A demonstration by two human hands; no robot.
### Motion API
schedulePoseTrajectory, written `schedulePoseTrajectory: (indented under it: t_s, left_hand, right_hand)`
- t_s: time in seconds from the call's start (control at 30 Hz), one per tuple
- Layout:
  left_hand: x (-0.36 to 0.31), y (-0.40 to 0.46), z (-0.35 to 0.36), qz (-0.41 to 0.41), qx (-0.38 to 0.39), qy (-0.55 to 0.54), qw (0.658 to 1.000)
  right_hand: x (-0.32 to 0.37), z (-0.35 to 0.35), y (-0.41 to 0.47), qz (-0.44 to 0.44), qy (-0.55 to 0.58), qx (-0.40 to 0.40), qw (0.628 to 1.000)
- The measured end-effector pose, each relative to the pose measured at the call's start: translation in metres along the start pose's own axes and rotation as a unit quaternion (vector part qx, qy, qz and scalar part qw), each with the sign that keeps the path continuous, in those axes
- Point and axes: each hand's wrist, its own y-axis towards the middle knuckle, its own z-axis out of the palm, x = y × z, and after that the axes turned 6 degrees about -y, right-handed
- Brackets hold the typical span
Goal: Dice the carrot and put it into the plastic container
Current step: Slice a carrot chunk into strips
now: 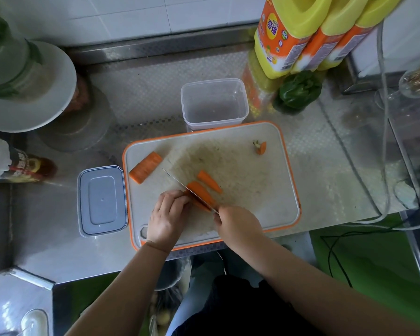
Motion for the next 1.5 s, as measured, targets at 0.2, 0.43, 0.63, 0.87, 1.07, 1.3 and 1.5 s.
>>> schedulePoseTrajectory:
  t_s: [0.2, 0.43, 0.63, 0.87, 1.07, 1.3, 1.5]
  left_hand:
    - [0.005, 0.004, 0.003, 0.013, 0.005, -0.012, 1.000]
    - [0.001, 0.002, 0.003, 0.002, -0.015, -0.006, 1.000]
    - [-0.003, 0.002, 0.003, -0.019, -0.026, -0.006, 0.999]
    - [-0.003, 0.000, 0.003, -0.021, -0.028, -0.002, 0.999]
    - [-0.003, 0.001, 0.003, -0.012, -0.037, 0.002, 0.999]
    - [-0.003, 0.002, 0.004, -0.018, -0.042, 0.006, 0.999]
    - [-0.002, 0.001, 0.003, -0.016, -0.034, 0.000, 0.999]
  right_hand:
    - [-0.003, -0.006, 0.000, -0.002, 0.020, 0.015, 1.000]
    - [0.002, -0.011, -0.018, -0.035, -0.035, -0.046, 0.998]
    - [0.005, -0.015, -0.025, -0.034, -0.039, -0.052, 0.997]
    - [0.006, -0.021, -0.025, -0.035, -0.045, -0.043, 0.997]
    - [0.011, -0.027, -0.025, -0.030, -0.071, -0.020, 0.997]
    - [0.023, -0.041, -0.024, 0.000, -0.062, 0.040, 0.997]
    - [0.033, -0.046, -0.017, 0.021, -0.076, 0.077, 0.994]
